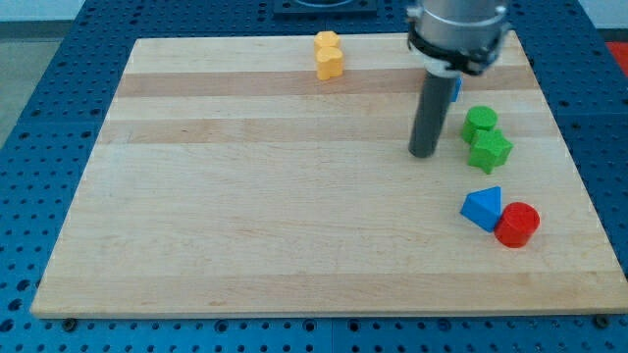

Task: Move your arm a bit up

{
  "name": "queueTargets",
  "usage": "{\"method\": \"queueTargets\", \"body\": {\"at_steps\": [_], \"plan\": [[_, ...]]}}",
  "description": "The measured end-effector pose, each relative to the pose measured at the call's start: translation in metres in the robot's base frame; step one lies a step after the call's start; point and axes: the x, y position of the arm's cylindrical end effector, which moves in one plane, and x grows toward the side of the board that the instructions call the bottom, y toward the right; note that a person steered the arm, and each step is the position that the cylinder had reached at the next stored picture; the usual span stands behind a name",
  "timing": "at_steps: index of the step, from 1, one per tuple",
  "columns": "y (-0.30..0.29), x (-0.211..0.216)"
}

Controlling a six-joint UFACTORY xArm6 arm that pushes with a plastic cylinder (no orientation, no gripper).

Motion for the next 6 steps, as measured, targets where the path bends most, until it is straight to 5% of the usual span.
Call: {"method": "queueTargets", "body": {"at_steps": [2,6], "plan": [[-0.008,-0.03],[-0.025,-0.169]]}}
